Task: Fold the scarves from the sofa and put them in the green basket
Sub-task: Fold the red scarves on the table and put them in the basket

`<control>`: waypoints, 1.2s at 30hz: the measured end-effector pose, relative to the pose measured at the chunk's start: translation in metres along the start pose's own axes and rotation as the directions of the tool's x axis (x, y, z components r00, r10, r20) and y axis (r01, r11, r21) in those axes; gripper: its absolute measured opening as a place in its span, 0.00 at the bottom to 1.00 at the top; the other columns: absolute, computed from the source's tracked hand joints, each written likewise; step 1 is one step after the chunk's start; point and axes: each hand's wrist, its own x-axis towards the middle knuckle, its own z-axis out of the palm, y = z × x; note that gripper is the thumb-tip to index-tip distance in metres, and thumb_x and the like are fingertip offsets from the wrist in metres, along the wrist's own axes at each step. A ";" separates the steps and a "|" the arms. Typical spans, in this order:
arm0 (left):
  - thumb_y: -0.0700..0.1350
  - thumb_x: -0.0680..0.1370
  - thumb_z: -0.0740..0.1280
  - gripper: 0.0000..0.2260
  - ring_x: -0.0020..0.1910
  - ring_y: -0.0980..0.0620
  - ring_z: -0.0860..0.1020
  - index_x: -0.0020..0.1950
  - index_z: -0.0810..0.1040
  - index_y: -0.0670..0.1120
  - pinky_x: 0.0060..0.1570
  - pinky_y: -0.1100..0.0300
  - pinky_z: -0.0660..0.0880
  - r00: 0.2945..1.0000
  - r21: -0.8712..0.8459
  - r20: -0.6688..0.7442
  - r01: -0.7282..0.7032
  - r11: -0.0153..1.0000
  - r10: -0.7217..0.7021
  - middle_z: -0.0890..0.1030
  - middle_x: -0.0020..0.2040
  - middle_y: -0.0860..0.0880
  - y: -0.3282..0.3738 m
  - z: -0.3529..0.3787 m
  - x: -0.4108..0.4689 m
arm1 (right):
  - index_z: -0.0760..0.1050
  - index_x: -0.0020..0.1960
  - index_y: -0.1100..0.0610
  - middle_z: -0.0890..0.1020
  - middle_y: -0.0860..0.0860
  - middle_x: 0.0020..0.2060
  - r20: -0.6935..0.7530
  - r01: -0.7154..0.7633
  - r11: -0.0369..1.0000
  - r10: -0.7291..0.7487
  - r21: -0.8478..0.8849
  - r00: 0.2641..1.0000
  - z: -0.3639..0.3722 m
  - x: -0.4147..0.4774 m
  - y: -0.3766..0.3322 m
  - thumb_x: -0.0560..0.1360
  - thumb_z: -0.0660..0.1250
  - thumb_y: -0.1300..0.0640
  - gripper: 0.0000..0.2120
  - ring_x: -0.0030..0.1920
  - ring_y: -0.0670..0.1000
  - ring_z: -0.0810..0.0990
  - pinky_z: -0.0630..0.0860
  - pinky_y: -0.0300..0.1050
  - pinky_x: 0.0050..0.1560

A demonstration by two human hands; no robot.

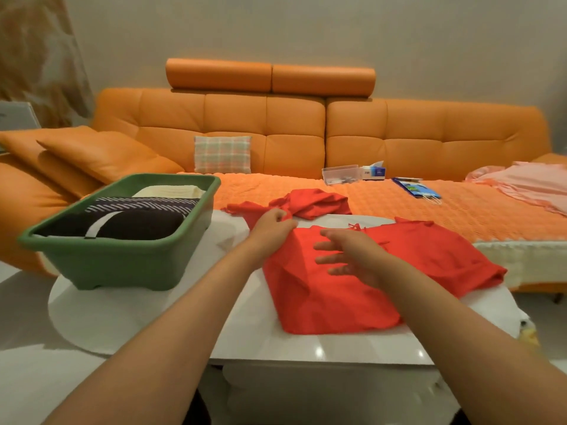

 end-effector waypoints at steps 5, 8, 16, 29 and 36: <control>0.41 0.81 0.66 0.03 0.37 0.54 0.79 0.53 0.75 0.47 0.38 0.60 0.75 0.867 -0.180 0.498 0.081 0.980 0.019 0.77 0.42 0.52 0.005 0.070 -0.014 | 0.74 0.56 0.54 0.76 0.53 0.41 -0.158 -0.186 0.980 0.173 -0.067 0.972 -0.046 -0.003 0.012 0.81 0.57 0.44 0.15 0.32 0.51 0.74 0.68 0.42 0.34; 0.37 0.82 0.60 0.08 0.48 0.45 0.83 0.57 0.76 0.46 0.41 0.60 0.78 0.857 -0.099 0.515 0.061 0.993 -0.001 0.79 0.55 0.49 -0.009 0.086 -0.012 | 0.76 0.51 0.56 0.70 0.51 0.33 -0.291 -0.233 0.939 0.156 -0.252 0.944 -0.050 0.001 0.031 0.78 0.64 0.43 0.15 0.29 0.50 0.68 0.63 0.41 0.32; 0.33 0.73 0.60 0.11 0.51 0.47 0.75 0.51 0.76 0.44 0.54 0.53 0.71 0.870 0.431 0.223 -0.493 0.756 0.440 0.78 0.51 0.47 -0.059 0.067 -0.010 | 0.75 0.68 0.55 0.81 0.54 0.57 -0.368 -0.021 0.819 -0.234 -0.573 0.900 -0.049 0.009 0.037 0.74 0.67 0.62 0.22 0.58 0.55 0.79 0.72 0.43 0.56; 0.72 0.74 0.59 0.39 0.76 0.47 0.61 0.80 0.51 0.59 0.73 0.50 0.59 0.823 0.737 0.568 -0.506 0.448 -0.004 0.62 0.78 0.49 -0.068 0.058 -0.011 | 0.66 0.71 0.51 0.71 0.56 0.63 -0.237 -0.154 0.230 -0.399 -0.961 0.886 -0.052 0.013 0.051 0.72 0.64 0.54 0.27 0.63 0.59 0.73 0.70 0.52 0.61; 0.49 0.81 0.60 0.12 0.58 0.47 0.75 0.63 0.76 0.49 0.58 0.52 0.70 0.881 0.673 0.391 -0.470 0.571 0.266 0.79 0.58 0.49 -0.071 0.055 0.022 | 0.71 0.68 0.52 0.73 0.54 0.63 -0.033 -0.023 0.026 -0.511 -0.999 0.859 -0.026 0.068 0.046 0.75 0.64 0.49 0.22 0.64 0.58 0.71 0.67 0.53 0.60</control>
